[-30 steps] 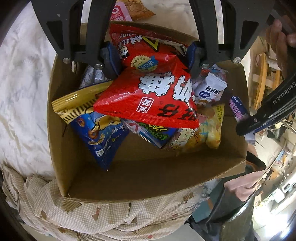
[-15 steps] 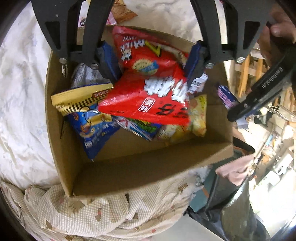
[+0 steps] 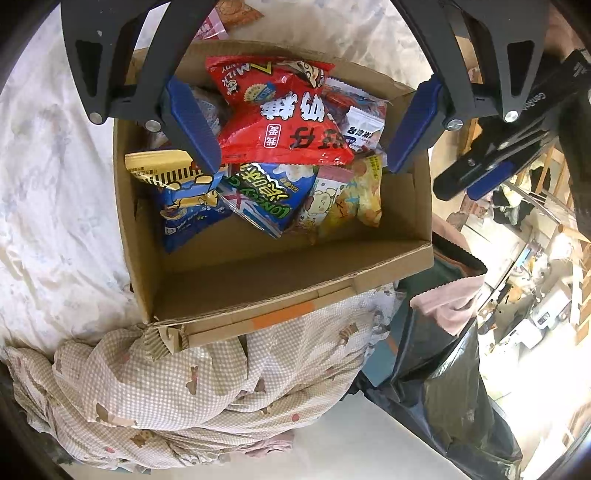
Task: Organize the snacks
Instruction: 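Open both grippers to drop the wrapper and red bag into the box, then move the right gripper to the pink pack beside the box and grasp it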
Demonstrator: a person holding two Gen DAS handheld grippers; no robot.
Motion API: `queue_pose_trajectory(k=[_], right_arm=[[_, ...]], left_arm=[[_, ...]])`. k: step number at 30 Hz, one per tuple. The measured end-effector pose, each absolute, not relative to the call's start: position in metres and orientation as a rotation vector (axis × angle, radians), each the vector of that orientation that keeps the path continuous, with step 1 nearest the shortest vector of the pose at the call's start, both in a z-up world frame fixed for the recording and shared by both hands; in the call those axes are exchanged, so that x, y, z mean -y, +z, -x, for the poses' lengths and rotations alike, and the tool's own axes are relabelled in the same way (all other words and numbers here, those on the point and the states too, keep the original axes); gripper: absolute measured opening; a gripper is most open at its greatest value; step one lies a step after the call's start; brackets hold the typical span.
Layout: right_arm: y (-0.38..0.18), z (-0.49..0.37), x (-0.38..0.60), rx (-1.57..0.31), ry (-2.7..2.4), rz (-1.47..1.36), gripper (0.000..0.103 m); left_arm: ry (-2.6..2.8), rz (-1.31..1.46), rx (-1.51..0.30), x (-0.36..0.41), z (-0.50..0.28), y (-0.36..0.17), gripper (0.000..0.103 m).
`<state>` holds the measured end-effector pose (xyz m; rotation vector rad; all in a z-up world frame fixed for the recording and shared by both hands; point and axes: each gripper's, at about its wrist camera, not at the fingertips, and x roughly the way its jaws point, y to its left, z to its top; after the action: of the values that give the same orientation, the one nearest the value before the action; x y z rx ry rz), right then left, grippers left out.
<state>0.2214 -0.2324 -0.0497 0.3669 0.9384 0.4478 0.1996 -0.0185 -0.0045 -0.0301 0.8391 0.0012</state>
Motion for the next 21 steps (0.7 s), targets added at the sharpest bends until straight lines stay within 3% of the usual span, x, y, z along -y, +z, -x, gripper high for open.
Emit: queue_pose_trajectory(k=[21], right_arm=[[-0.035, -0.18, 0.251, -0.973, 0.483, -0.386, 0.094]], left_arm=[[0.027, 0.106, -0.875, 0.006, -0.147, -0.006, 0.08]])
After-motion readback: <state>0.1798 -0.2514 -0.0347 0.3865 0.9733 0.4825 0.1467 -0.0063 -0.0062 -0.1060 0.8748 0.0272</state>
